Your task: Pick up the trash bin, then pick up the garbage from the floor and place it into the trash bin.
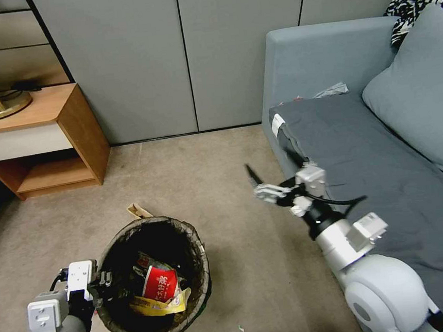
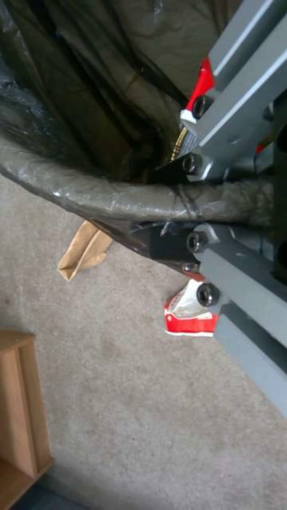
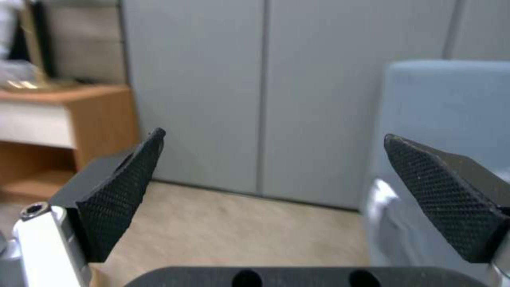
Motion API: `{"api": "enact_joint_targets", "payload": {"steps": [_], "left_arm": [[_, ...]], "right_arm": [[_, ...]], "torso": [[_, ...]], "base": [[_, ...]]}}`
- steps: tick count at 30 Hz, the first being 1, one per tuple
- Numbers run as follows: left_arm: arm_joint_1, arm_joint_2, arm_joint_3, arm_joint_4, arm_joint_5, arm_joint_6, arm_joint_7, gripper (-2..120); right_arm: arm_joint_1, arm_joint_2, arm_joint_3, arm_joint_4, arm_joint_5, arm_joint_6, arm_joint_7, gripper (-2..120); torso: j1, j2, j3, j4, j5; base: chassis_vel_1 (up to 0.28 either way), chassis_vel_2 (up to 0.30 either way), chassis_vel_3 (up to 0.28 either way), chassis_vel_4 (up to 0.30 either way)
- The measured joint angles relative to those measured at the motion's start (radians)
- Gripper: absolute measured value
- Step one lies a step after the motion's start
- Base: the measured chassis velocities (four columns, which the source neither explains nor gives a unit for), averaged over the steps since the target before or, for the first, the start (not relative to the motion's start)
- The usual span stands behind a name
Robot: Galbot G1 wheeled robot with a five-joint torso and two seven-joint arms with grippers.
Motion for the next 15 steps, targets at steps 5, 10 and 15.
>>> {"api": "enact_joint_targets", "payload": {"steps": [5, 10, 15], "left_arm": [[-0.004, -0.001, 0.004, 0.0, 0.001, 0.0, 0.006, 1], [-0.007, -0.003, -0.002, 0.0, 0.013, 0.001, 0.018, 1], [-0.013, -0.009, -0.004, 0.0, 0.027, 0.001, 0.025, 1]], "right_arm": [[-0.128, 0.059, 0.056, -0.027, -0.1, 0.071, -0.001, 100], [-0.224, 0.104, 0.083, -0.039, -0.136, 0.119, 0.003, 100], [-0.265, 0.117, 0.101, -0.045, -0.159, 0.159, 0.005, 100]], "torso": [[0.0, 0.0, 0.0, -0.0001, 0.0], [0.0, 0.0, 0.0, -0.0001, -0.0001], [0.0, 0.0, 0.0, 0.0001, -0.0001]], "base": [[0.0, 0.0, 0.0, 0.0], [0.0, 0.0, 0.0, 0.0], [0.0, 0.0, 0.0, 0.0]]}}
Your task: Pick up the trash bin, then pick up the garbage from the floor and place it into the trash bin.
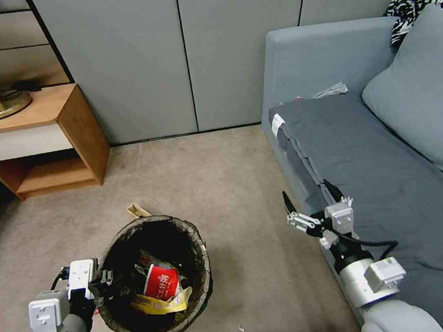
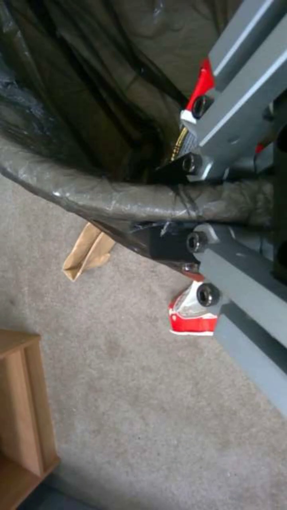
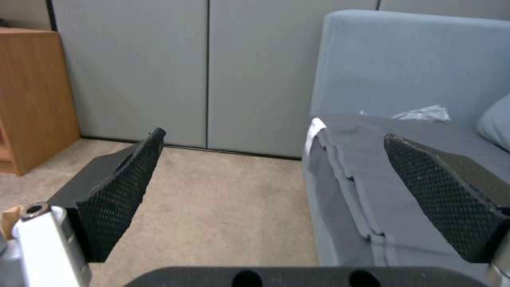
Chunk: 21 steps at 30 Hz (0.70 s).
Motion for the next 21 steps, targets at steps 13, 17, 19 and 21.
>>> {"api": "enact_joint_targets", "payload": {"steps": [13, 17, 19, 21], "left_arm": [[-0.03, 0.024, 0.001, 0.0, 0.014, -0.01, 0.022, 1], [-0.04, 0.004, 0.011, 0.0, 0.018, -0.018, 0.038, 1], [-0.042, 0.001, 0.011, 0.0, 0.019, -0.02, 0.04, 1], [-0.053, 0.001, 0.01, 0.0, 0.019, -0.021, 0.044, 1]], "right_arm": [[-0.021, 0.014, 0.025, -0.024, 0.017, 0.006, 0.012, 100], [-0.025, 0.007, 0.034, -0.028, 0.02, -0.008, 0.012, 100], [-0.029, 0.008, 0.036, -0.028, 0.02, -0.008, 0.013, 100], [-0.035, 0.014, 0.039, -0.029, 0.015, -0.002, 0.014, 100]], "torso": [[0.0, 0.0, 0.0, -0.0001, 0.0002], [0.0, 0.0, 0.0, 0.0, 0.0001], [0.0, 0.0, 0.0, 0.0, 0.0], [0.0, 0.0, 0.0, -0.0001, 0.0]], "base": [[0.0, 0.0, 0.0, 0.0], [0.025, 0.021, 0.018, 0.019], [0.0, 0.0, 0.0, 0.0], [0.022, 0.017, 0.016, 0.027]]}}
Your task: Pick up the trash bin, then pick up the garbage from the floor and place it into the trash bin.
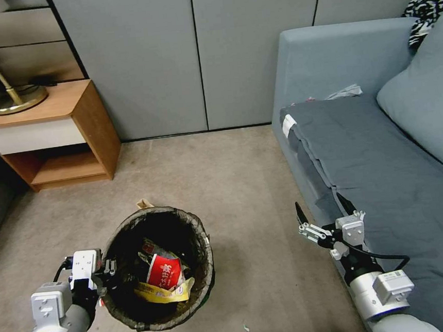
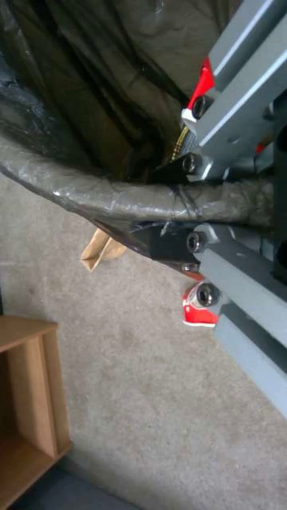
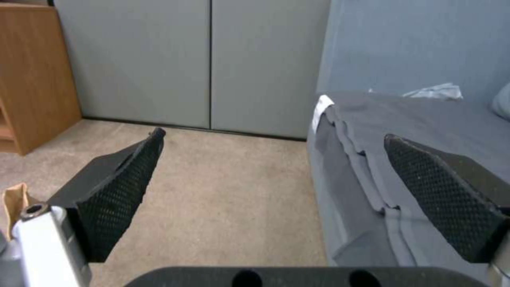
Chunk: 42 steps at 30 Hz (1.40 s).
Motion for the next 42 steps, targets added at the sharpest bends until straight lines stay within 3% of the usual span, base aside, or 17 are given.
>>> {"api": "enact_joint_targets", "payload": {"steps": [42], "left_arm": [[0.025, -0.038, 0.004, 0.0, 0.044, -0.003, 0.0, 1]], "right_arm": [[-0.02, -0.012, -0.037, -0.008, 0.027, 0.033, 0.047, 100]], "torso": [[0.0, 0.0, 0.0, 0.0, 0.0]], "base": [[0.047, 0.045, 0.047, 0.045]]}}
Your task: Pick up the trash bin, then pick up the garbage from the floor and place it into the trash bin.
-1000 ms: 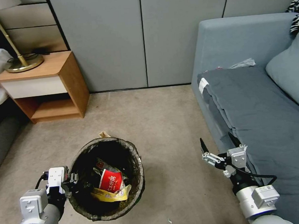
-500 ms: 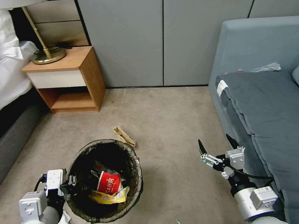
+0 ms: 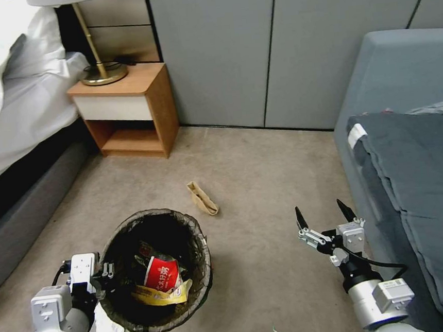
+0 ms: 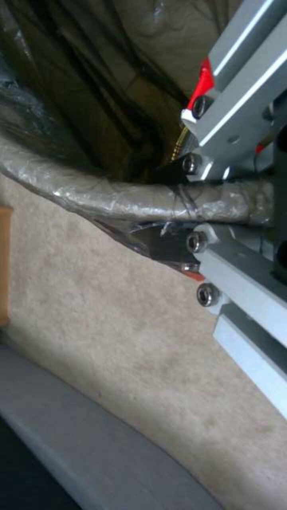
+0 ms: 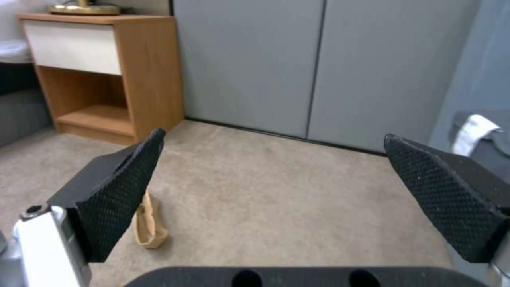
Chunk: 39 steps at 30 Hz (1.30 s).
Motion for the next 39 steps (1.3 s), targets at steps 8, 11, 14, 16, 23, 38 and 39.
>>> {"api": "enact_joint_targets", "payload": {"steps": [8, 11, 14, 16, 23, 38, 39], "left_arm": [[-0.003, -0.004, 0.003, 0.0, 0.003, 0.0, 0.001, 1], [-0.005, -0.005, 0.007, 0.0, 0.007, 0.0, 0.001, 1], [-0.005, -0.006, 0.008, 0.0, 0.009, -0.001, 0.002, 1], [-0.005, -0.006, 0.007, 0.0, 0.009, -0.002, 0.002, 1], [-0.004, -0.009, 0.005, 0.0, 0.009, -0.004, 0.004, 1], [0.001, -0.006, 0.006, 0.0, 0.01, -0.019, 0.001, 1], [0.002, -0.005, 0.006, 0.0, 0.01, -0.019, 0.001, 1]], "right_arm": [[-0.006, 0.006, -0.005, 0.005, -0.01, 0.004, 0.0, 100], [-0.007, 0.005, -0.004, 0.006, -0.01, 0.004, 0.0, 100], [-0.008, 0.004, -0.004, 0.006, -0.011, 0.005, 0.0, 100], [-0.008, 0.004, -0.005, 0.006, -0.011, 0.005, 0.0, 100], [-0.009, 0.005, -0.017, 0.005, -0.019, 0.005, 0.0, 100], [0.068, -0.046, -0.109, -0.072, -0.009, -0.175, -0.008, 100], [0.083, -0.049, -0.12, -0.083, -0.005, -0.192, -0.01, 100]], "torso": [[0.0, 0.0, 0.0, 0.0, 0.0], [0.0, 0.0, 0.0, 0.0, -0.0001], [0.0, 0.0, 0.0, 0.0, 0.0], [0.0, 0.0, 0.0, 0.0, 0.0], [0.0, 0.0, 0.0, 0.0, 0.0], [0.0, 0.0, 0.0, -0.0001, 0.0], [0.0, 0.0, 0.0, -0.0001, -0.0001]], "base": [[0.056, 0.059, 0.058, 0.056], [0.07, 0.068, 0.07, 0.065], [0.053, 0.062, 0.083, 0.063], [0.04, 0.059, 0.068, 0.067], [0.051, 0.062, 0.065, 0.068], [0.019, 0.015, 0.017, 0.017], [0.0, 0.0, 0.0, 0.0]]}}
